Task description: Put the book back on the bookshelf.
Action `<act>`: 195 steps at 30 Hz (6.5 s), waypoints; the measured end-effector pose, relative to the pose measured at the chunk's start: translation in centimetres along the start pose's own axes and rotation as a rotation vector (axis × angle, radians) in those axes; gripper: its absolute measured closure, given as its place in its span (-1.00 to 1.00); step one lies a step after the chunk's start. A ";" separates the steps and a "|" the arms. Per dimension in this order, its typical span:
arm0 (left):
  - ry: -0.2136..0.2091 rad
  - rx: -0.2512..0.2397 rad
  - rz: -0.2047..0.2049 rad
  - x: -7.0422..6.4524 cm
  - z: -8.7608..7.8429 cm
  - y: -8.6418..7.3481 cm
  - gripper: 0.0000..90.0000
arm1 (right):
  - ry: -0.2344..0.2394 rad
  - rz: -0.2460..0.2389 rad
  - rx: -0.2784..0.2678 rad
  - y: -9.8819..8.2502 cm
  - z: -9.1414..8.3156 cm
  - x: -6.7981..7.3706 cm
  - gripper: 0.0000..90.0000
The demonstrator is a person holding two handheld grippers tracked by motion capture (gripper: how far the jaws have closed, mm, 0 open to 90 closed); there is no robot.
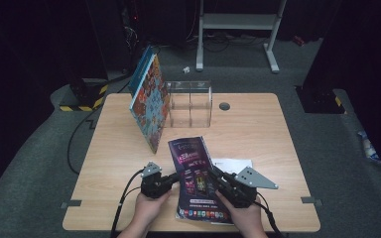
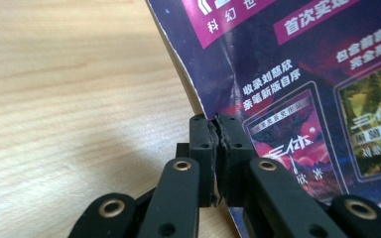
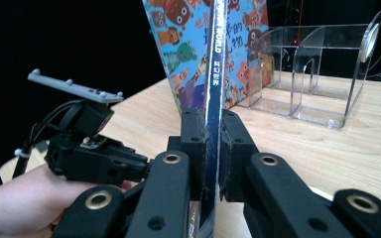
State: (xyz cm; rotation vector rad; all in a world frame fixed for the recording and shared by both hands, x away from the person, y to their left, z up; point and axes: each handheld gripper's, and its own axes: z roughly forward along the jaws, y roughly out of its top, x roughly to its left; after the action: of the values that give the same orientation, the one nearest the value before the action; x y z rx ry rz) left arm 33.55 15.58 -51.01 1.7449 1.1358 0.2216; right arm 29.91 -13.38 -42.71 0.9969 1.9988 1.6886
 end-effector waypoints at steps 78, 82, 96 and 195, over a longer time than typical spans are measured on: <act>0.251 -0.275 0.280 -0.7 -7.0 3.3 0.95 | -0.020 -0.162 -0.166 -2.4 3.3 -1.5 0.83; 0.253 -0.273 0.296 -1.1 -7.2 2.9 0.95 | -0.006 -0.159 -0.159 -2.8 2.6 -1.1 0.79; 0.250 -0.275 0.300 -1.4 -7.6 2.3 0.95 | 0.031 -0.176 -0.184 1.0 2.8 -0.6 0.39; -0.021 -0.436 0.271 -9.9 -2.4 9.0 -0.57 | -0.081 -0.024 -0.142 -2.2 4.9 0.2 0.74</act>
State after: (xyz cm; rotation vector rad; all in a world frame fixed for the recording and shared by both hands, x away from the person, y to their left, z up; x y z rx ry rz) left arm 32.02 8.96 -39.19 1.4966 0.7607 0.5708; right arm 32.35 -9.80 -45.93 0.9726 1.8059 1.7221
